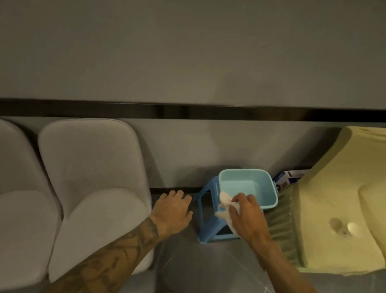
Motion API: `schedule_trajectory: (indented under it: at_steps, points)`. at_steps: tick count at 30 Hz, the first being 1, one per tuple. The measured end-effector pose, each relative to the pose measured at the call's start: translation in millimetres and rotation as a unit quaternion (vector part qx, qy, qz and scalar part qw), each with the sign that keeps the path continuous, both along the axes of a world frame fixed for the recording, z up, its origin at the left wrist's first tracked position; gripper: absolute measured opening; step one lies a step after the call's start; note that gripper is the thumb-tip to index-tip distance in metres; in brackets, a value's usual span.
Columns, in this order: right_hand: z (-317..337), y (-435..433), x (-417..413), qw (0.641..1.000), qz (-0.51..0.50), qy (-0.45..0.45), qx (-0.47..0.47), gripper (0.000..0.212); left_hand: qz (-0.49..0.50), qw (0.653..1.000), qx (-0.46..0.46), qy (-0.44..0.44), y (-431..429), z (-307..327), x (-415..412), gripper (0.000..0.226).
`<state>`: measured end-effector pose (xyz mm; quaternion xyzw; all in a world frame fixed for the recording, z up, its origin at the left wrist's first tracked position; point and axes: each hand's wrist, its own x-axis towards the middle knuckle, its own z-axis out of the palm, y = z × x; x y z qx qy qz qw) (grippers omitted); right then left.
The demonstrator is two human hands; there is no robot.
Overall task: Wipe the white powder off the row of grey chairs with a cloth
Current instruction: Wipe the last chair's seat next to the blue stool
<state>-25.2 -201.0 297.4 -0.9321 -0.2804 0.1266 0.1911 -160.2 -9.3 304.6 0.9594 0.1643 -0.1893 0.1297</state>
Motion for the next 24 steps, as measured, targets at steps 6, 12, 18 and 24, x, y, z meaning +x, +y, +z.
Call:
schedule_trajectory:
  at_steps: [6,12,18,24]
  points:
    - [-56.4,-24.8,105.3,0.999,0.038,0.028,-0.022,0.017,0.055,0.998,-0.008,0.033,-33.9,-38.4,66.9,0.053]
    - [-122.5,-27.4,188.5,0.996,0.052,0.057,-0.040,0.018,0.104,0.993,-0.010,0.050,-49.7,-93.1,119.8,0.049]
    - [-227.9,0.3,251.2,0.993,0.074,0.051,-0.073,0.020,0.119,0.990,-0.031,0.065,-39.5,-187.1,158.2,0.047]
    - [-344.5,29.3,276.0,0.986,0.100,0.073,-0.114,0.025,0.130,0.989,-0.028,0.064,-25.1,-293.5,170.8,0.042]
